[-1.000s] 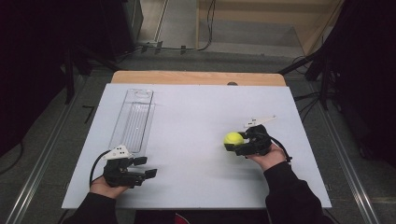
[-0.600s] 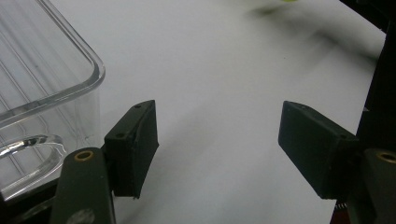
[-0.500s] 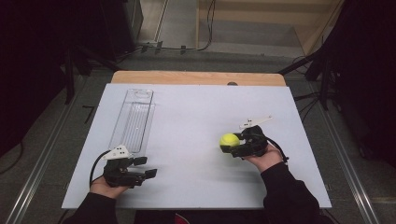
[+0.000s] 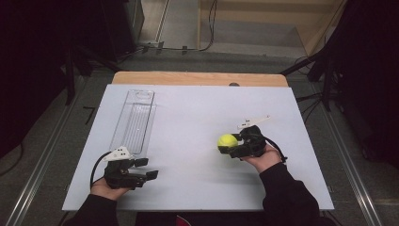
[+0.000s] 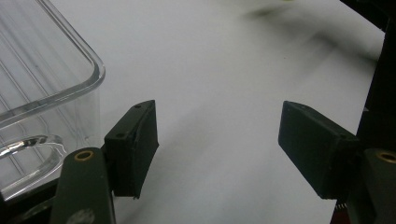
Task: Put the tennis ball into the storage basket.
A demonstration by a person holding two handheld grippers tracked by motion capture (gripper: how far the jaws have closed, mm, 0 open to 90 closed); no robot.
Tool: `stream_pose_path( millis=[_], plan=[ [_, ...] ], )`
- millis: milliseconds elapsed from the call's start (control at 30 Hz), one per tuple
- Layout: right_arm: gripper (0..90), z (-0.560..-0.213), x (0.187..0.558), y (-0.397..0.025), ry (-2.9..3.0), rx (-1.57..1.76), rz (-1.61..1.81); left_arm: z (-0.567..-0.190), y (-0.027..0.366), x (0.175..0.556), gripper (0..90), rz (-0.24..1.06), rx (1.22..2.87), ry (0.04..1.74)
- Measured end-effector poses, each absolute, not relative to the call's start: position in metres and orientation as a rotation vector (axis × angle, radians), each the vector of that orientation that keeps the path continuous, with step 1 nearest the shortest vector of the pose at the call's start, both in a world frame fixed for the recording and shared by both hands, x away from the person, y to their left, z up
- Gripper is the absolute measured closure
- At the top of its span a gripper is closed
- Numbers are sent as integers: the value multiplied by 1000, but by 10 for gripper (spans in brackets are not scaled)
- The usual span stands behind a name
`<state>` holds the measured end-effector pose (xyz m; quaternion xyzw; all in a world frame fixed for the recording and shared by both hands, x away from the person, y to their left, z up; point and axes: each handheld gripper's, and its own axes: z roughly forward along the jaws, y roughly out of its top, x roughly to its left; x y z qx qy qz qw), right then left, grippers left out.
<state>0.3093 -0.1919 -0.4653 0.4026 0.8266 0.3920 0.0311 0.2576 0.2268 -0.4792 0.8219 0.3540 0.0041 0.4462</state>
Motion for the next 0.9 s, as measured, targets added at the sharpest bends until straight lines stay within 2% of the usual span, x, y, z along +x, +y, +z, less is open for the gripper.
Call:
stream_pose_path(
  millis=[900],
  plan=[
    [237, -454, 320, -167, 2584, 1218, 1236, -479, 227, 258, 292, 13, 2034, 880]
  ],
)
